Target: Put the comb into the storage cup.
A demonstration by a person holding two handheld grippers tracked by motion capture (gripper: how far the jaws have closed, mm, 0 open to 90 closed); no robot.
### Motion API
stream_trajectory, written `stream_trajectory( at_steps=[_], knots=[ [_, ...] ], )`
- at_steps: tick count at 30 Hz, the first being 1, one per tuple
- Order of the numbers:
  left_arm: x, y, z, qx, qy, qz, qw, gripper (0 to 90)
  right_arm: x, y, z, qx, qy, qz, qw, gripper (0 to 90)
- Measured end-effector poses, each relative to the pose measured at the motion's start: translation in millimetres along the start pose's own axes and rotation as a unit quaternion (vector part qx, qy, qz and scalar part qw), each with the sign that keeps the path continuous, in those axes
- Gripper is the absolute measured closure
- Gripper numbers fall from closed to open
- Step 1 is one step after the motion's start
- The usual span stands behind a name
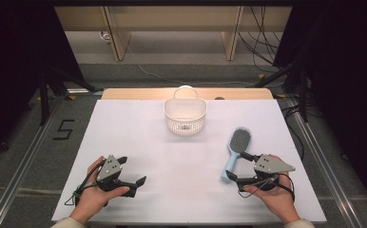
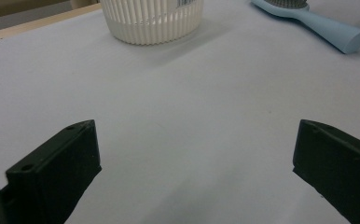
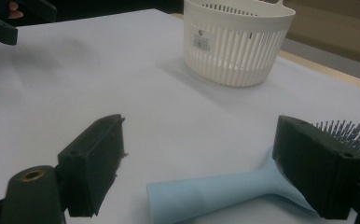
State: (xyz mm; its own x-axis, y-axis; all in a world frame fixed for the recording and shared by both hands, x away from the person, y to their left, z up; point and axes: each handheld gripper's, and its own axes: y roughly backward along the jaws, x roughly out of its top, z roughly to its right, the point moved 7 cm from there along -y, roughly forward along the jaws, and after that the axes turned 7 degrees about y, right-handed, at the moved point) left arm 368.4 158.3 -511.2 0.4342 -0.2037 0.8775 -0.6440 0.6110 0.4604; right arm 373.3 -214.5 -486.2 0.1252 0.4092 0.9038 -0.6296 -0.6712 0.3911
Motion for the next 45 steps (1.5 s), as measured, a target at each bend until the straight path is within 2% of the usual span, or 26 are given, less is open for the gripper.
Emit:
stream_trajectory(
  at_steps=[7, 11, 12, 13, 14, 15, 16, 18, 21, 22, 23, 24, 25, 26, 28, 31, 32, 34, 35, 39, 43, 45],
  knots=[
    [0.2, -0.6, 0.7, -0.002, -0.001, 0.000, 1.0000, 0.2, -0.4, 1.3, -0.7, -0.002, 0.006, -0.004, 1.0000, 19.7],
    [0.2, -1.0, 1.1, -0.003, 0.001, 0.000, 1.0000, 0.3, 2.4, 0.2, -1.9, 0.005, 0.020, -0.001, 0.9998, 34.3],
    [0.2, -1.0, 1.1, -0.003, 0.001, 0.000, 1.0000, 0.3, 2.4, 0.2, -1.9, 0.005, 0.020, -0.001, 0.9998, 34.3],
    [0.3, -1.3, 1.1, -0.003, 0.002, 0.001, 1.0000, 0.3, 4.3, -1.9, -3.5, 0.019, 0.033, -0.010, 0.9992, 54.6],
    [0.3, -1.3, 1.1, -0.003, 0.002, 0.001, 1.0000, 0.4, 4.3, -1.9, -3.5, 0.019, 0.033, -0.010, 0.9992, 54.6],
    [0.2, -1.2, 0.9, -0.003, 0.000, 0.000, 1.0000, 0.4, 6.0, -4.0, -5.2, 0.036, 0.034, -0.012, 0.9987, 64.2],
    [0.1, -1.3, 0.7, -0.003, 0.001, -0.001, 1.0000, 0.5, 8.1, -11.0, -7.8, 0.056, 0.038, -0.027, 0.9973, 80.2],
    [-0.2, -1.6, 1.1, -0.004, 0.002, -0.002, 1.0000, 0.6, 8.8, -19.2, -10.1, 0.068, 0.051, -0.050, 0.9952, 90.0],
    [-0.1, -1.6, 1.1, -0.003, 0.003, -0.001, 1.0000, 0.6, 8.7, -32.9, -11.1, 0.072, 0.062, -0.090, 0.9913, 90.0],
    [0.0, -1.7, 1.1, -0.003, 0.003, 0.000, 1.0000, 0.6, 8.7, -32.9, -11.1, 0.072, 0.062, -0.090, 0.9913, 90.0],
    [-0.1, -1.5, 1.2, -0.004, 0.005, 0.000, 1.0000, 0.6, 8.8, -42.6, -10.3, 0.079, 0.062, -0.115, 0.9883, 90.0],
    [0.0, -1.3, 1.2, -0.004, 0.005, 0.001, 1.0000, 0.6, 8.7, -47.0, -9.9, 0.082, 0.062, -0.127, 0.9866, 90.0],
    [0.2, -1.2, 1.1, -0.004, 0.005, 0.002, 1.0000, 0.6, 8.5, -50.9, -9.6, 0.085, 0.060, -0.137, 0.9852, 90.0],
    [0.2, -1.2, 1.1, -0.004, 0.005, 0.002, 1.0000, 0.7, 8.5, -50.9, -9.6, 0.085, 0.060, -0.137, 0.9852, 90.0],
    [-0.1, -0.8, 0.6, -0.005, 0.005, 0.001, 1.0000, 0.7, 6.6, -60.0, -8.2, 0.093, 0.050, -0.166, 0.9805, 90.0],
    [0.2, -0.7, 1.3, -0.005, 0.006, 0.002, 1.0000, 0.8, 2.4, -64.9, -7.4, 0.098, 0.041, -0.192, 0.9757, 90.0],
    [0.2, -0.7, 1.3, -0.005, 0.006, 0.002, 1.0000, 0.8, 2.4, -64.9, -7.4, 0.098, 0.041, -0.192, 0.9757, 90.0],
    [0.4, -0.5, 1.2, -0.005, 0.005, 0.003, 1.0000, 0.8, -1.5, -66.6, -6.8, 0.101, 0.035, -0.216, 0.9705, 90.0],
    [0.4, -0.6, 1.1, -0.004, 0.004, 0.002, 1.0000, 0.8, -2.2, -66.9, -6.7, 0.101, 0.034, -0.220, 0.9696, 90.0],
    [0.2, -1.1, 1.5, -0.004, 0.005, 0.002, 1.0000, 0.8, -5.5, -66.0, -7.4, 0.106, 0.023, -0.249, 0.9624, 90.0],
    [0.3, -0.6, 0.6, -0.002, 0.005, 0.002, 1.0000, 0.8, -6.6, -65.5, -5.0, 0.105, 0.011, -0.266, 0.9583, 90.0],
    [0.1, -0.8, 0.9, -0.002, 0.006, 0.002, 1.0000, 0.8, -6.7, -65.7, -4.0, 0.108, 0.012, -0.268, 0.9574, 90.0]
  ],
)
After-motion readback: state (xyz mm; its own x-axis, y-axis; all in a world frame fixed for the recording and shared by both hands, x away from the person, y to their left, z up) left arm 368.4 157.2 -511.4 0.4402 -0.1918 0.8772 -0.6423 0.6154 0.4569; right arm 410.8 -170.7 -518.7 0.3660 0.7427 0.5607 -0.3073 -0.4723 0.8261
